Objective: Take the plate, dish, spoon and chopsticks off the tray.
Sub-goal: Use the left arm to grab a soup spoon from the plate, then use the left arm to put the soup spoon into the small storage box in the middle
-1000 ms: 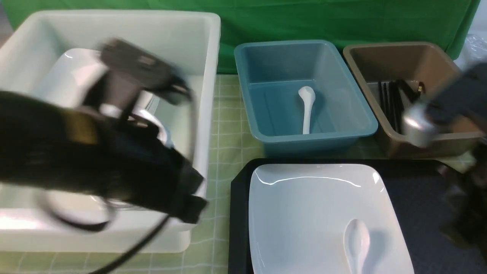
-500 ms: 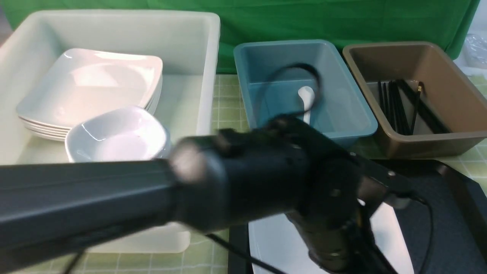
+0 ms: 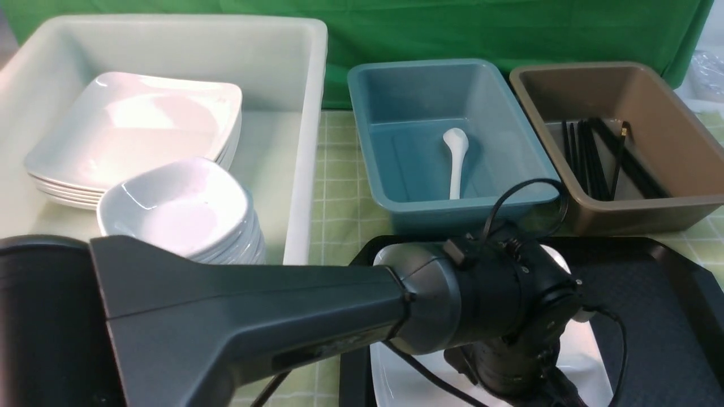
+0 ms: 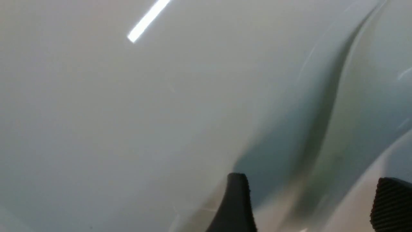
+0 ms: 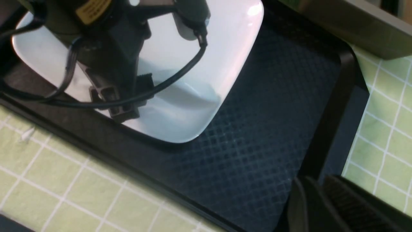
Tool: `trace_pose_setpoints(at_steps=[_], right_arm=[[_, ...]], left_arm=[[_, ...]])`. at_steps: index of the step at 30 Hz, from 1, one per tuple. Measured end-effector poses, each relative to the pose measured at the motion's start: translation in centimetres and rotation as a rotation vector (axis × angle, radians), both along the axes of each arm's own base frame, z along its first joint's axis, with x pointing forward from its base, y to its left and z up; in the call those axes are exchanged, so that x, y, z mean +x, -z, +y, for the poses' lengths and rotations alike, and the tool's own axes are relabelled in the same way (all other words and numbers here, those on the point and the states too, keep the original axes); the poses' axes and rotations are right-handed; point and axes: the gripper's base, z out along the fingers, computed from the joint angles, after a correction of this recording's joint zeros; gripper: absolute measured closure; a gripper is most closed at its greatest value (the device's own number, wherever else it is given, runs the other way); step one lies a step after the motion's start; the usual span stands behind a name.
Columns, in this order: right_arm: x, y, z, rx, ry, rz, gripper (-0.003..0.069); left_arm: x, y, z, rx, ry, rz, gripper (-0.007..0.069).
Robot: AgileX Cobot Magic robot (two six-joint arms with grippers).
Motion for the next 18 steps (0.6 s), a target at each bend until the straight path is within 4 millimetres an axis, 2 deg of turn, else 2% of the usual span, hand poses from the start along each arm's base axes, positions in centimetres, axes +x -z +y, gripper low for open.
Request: trace_pose_setpoints(at_steps=[3,4,6,7,8,9,11,13,15,16,17,18], right_arm=[[0.0,0.0,0.0,-0.003,-0.003,-0.001,0.0551],[0.0,0.0,0.0,-0.006,-0.007,-0.001,0.0550],[0.0,0.0,0.0,-0.011,-0.013,-0.003,0.0549],[0.0,0.0,0.0,-0.012,-0.014,-0.003,0.0549],[0.0,0.0,0.0,-0.012,-0.015,-0.003,0.0547],[0.0,0.0,0.0,-0.012,-0.015,-0.003,0.0546],[0.0,0.0,0.0,-0.012,-0.015,-0.003,0.0541],[0.0,0.0,0.0,-0.012,-0.016,-0.003,0.0538],[0.0,0.0,0.0,-0.013,-0.017,-0.003,0.0536],[0.0,0.0,0.0,-0.013,-0.017,-0.003,0.0535],[0.0,0.0,0.0,-0.013,-0.016,-0.002,0.0533],[0.0,0.0,0.0,-0.013,-0.016,-0.002,0.0533]], left_arm=[[0.0,0.1,0.0,0.005,0.007,-0.006,0.0174],[0.1,0.0,0.0,0.007,0.016,-0.010,0.0221],[0.1,0.1,0.1,0.019,0.041,-0.014,0.0380],[0.1,0.1,0.1,0.019,0.041,-0.014,0.0380],[0.0,0.2,0.1,0.030,0.059,-0.016,0.0490],[0.0,0.1,0.2,0.034,0.069,-0.018,0.0542],[0.0,-0.4,0.2,0.047,0.084,-0.019,0.0578],[0.3,-2.1,0.2,0.043,0.105,-0.054,0.0578],[0.9,-5.4,0.2,0.005,0.123,-0.154,0.0578],[1.1,-5.6,0.2,0.003,0.123,-0.163,0.0578],[2.3,-9.4,0.5,-0.061,0.113,-0.267,0.0578],[2.7,-10.1,0.6,-0.073,0.106,-0.288,0.0578]])
